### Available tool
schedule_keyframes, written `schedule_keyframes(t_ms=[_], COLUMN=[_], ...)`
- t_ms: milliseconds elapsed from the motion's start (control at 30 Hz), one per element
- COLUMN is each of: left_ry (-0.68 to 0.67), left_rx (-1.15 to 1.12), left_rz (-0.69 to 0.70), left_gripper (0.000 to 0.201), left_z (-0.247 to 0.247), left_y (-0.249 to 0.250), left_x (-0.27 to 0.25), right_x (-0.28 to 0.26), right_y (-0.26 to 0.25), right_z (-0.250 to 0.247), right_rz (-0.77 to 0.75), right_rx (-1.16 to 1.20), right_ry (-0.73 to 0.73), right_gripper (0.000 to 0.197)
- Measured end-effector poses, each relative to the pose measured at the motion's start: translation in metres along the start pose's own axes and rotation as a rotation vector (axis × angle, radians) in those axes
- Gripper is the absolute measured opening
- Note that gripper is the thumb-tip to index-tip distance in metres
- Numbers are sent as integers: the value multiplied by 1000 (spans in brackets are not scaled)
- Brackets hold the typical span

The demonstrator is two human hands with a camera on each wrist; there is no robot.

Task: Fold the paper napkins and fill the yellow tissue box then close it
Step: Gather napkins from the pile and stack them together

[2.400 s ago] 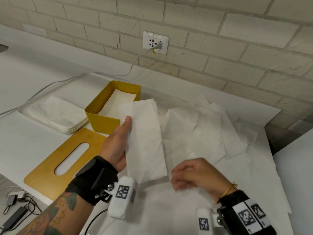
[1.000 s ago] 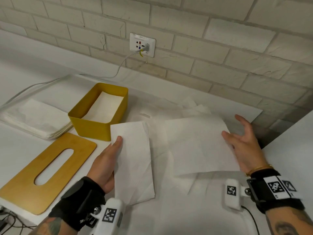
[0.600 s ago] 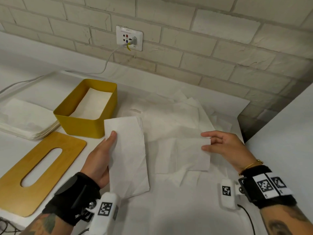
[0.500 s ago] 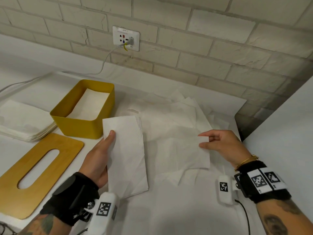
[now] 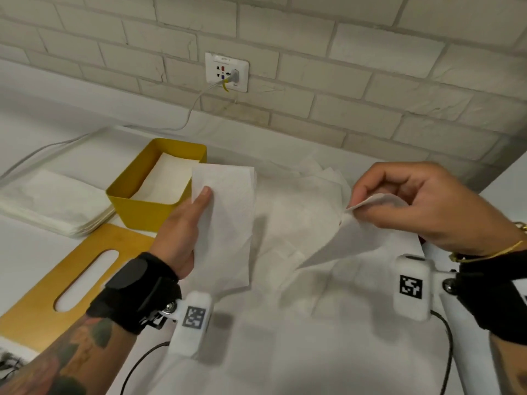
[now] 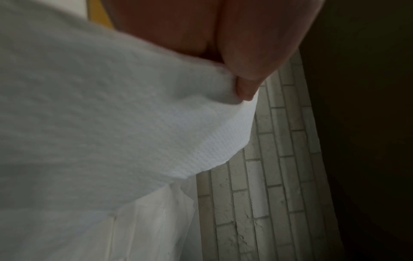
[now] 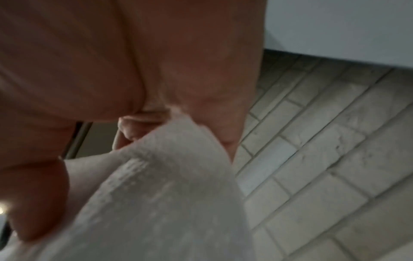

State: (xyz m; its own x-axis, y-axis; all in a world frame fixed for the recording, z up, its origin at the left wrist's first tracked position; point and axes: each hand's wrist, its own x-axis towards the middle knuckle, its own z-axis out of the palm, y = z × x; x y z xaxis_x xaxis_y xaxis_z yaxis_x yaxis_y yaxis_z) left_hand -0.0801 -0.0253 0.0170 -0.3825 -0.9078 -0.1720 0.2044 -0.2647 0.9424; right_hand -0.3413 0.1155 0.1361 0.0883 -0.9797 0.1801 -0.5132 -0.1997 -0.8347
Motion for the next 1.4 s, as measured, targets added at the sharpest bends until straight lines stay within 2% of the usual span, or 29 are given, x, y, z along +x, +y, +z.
schedule_keyframes(t_ms=[133,300,433,533,667,767,867,1000,1067,1167,1233,1300,1400], left_ry=[-66,-182,-316,-374,-318,-270,-229,-163,-141,-137,-157,-190,-221], left_rx=[2,-81,-99,-84,-91,-122,-166,-251,-273,-286,-308,-377,-393], left_rz=[-37,-157,-206,-207,-186,-170,-175,-208,-204,-208,-250,-308,-311], left_gripper=[38,43,37,41,45,40,36,32,33,40,50,52,56], left_z=[20,35,32,23,17,15,16,18,16,14,16,21,24], left_y=[-1,-21,-39,-50,-54,-55,-55,-53,-51,-52,-53,-53,-56], left_x=[1,-8,-13,-11,-7,-4,-3,-2,-1,-1,-1,-2,-5], right_x=[30,67,77,75,57,37,23,13,6,-5,-5,4,22], right_y=[-2,35,59,74,86,91,97,95,82,49,36,40,60], right_z=[18,50,68,73,76,93,116,123,111,95,94,101,117], right_rz=[-1,174,285,381,465,481,477,416,311,97,40,118,314], right_rx=[103,9,-130,-31,202,539,672,635,596,602,689,691,516], right_ry=[-73,-90,-47,39,118,192,374,512,480,234,147,186,269], right_gripper=[10,9,6,13,47,57,47,33,32,37,39,41,35])
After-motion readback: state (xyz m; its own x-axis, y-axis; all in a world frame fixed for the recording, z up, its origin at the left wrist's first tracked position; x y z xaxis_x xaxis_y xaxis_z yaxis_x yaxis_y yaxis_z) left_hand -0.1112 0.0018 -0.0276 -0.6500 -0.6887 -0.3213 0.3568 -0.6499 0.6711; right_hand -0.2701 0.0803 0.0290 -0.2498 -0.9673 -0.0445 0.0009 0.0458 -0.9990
